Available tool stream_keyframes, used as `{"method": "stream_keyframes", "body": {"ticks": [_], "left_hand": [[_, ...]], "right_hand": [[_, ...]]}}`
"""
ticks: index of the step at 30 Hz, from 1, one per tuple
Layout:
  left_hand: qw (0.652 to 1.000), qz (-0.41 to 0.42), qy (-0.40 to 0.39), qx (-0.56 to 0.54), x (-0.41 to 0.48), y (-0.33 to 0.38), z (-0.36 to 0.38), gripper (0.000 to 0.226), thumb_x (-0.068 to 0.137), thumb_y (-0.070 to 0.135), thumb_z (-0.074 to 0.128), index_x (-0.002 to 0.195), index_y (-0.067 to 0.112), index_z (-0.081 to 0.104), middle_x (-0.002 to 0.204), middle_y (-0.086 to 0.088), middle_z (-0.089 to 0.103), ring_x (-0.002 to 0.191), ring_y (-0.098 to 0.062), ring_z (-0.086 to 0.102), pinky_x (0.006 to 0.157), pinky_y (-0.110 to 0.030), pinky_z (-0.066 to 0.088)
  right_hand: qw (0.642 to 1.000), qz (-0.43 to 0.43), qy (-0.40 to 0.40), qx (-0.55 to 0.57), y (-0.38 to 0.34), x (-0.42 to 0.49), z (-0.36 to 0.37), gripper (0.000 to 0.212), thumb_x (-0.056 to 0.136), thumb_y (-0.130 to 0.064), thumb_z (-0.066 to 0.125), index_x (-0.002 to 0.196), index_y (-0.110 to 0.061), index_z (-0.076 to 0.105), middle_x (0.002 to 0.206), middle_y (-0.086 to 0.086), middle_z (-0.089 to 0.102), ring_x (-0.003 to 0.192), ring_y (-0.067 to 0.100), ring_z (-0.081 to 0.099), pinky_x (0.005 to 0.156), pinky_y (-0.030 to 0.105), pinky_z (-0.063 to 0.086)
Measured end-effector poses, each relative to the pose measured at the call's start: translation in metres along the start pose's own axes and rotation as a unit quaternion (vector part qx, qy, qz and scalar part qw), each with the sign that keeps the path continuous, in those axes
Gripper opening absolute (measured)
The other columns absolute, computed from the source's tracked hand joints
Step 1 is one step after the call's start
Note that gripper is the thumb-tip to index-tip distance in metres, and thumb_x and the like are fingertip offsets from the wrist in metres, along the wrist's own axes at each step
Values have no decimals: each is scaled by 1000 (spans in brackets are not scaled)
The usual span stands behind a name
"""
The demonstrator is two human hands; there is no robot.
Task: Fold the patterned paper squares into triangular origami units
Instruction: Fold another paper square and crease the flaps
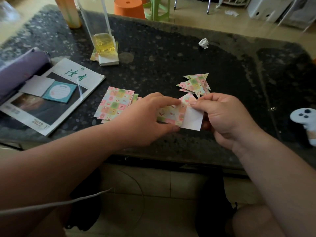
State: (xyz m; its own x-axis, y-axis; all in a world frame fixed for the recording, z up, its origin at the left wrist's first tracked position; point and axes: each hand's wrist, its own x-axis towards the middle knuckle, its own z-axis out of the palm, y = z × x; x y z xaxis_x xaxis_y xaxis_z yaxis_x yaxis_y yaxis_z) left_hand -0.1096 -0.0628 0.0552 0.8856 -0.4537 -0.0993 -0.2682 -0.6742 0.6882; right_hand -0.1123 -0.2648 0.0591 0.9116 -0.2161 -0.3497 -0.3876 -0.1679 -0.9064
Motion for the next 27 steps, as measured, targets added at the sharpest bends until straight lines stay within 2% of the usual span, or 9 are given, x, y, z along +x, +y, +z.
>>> {"method": "stream_keyframes", "body": {"ticks": [4, 8, 9, 13, 15, 17, 21, 25, 27], "left_hand": [[998, -34, 6, -60, 3, 0, -7, 54, 76, 39, 86, 124, 47, 63, 113, 25, 57, 107, 0, 57, 94, -22, 49], [990, -60, -8, -128, 5, -2, -12, 50, 75, 30, 88, 117, 47, 67, 106, 21, 67, 90, 4, 66, 84, -17, 56], [987, -63, -14, -149, 6, -3, -12, 49, 75, 29, 88, 117, 46, 68, 106, 19, 69, 89, 4, 68, 85, -20, 58], [985, -72, 4, -156, 7, -4, -10, 32, 82, 41, 81, 113, 45, 72, 102, 18, 74, 91, 0, 70, 88, -31, 60], [982, -75, 25, -171, 6, -2, -9, 15, 92, 45, 70, 106, 43, 75, 97, 11, 76, 91, -17, 72, 87, -47, 60], [976, -92, 51, -192, 8, -1, -9, 17, 98, 43, 62, 98, 35, 77, 93, -1, 76, 89, -33, 70, 81, -58, 58], [952, -172, 97, -233, 20, -7, -12, 17, 99, 32, 64, 89, 24, 75, 88, 3, 76, 81, -17, 74, 80, -45, 63], [910, -224, 107, -331, 30, -10, -11, 14, 96, 24, 69, 91, 12, 73, 91, -4, 77, 82, -18, 76, 80, -41, 64], [907, -219, 105, -344, 31, -11, -11, 12, 94, 23, 72, 91, 11, 73, 92, -5, 77, 84, -19, 76, 80, -42, 64]], "right_hand": [[1000, 23, -6, 6, 2, 2, 1, 9, 90, -17, 77, 82, -16, 72, 90, 8, 77, 90, 29, 75, 64, 38, 52], [1000, 24, -6, 2, 0, 1, 1, 8, 90, -19, 76, 85, -16, 72, 91, 8, 77, 91, 29, 74, 56, 31, 46], [1000, 23, -6, -2, -1, 0, 1, 7, 91, -20, 76, 86, -16, 72, 92, 8, 77, 91, 28, 73, 55, 30, 46], [1000, 22, -6, -6, -1, -1, 2, 7, 89, -20, 77, 85, -17, 72, 94, 8, 76, 93, 29, 71, 58, 34, 50], [1000, 30, -8, -3, -1, -1, 2, 7, 88, -20, 78, 86, -17, 73, 95, 9, 75, 95, 30, 71, 67, 41, 57], [999, 38, -18, 3, 0, -1, 3, 7, 89, -20, 78, 88, -15, 73, 91, 8, 75, 92, 28, 72, 65, 39, 54], [997, 66, -43, -7, 3, -4, 8, 11, 89, -17, 75, 80, -14, 70, 80, 5, 73, 74, 20, 63, 52, 28, 43], [993, 93, -73, -11, 8, -4, 13, 13, 89, -15, 74, 79, -14, 67, 78, 9, 71, 63, 18, 61, 47, 25, 39], [992, 96, -84, -15, 7, -3, 13, 11, 90, -15, 74, 81, -13, 67, 76, 9, 70, 61, 18, 61, 45, 25, 38]]}}
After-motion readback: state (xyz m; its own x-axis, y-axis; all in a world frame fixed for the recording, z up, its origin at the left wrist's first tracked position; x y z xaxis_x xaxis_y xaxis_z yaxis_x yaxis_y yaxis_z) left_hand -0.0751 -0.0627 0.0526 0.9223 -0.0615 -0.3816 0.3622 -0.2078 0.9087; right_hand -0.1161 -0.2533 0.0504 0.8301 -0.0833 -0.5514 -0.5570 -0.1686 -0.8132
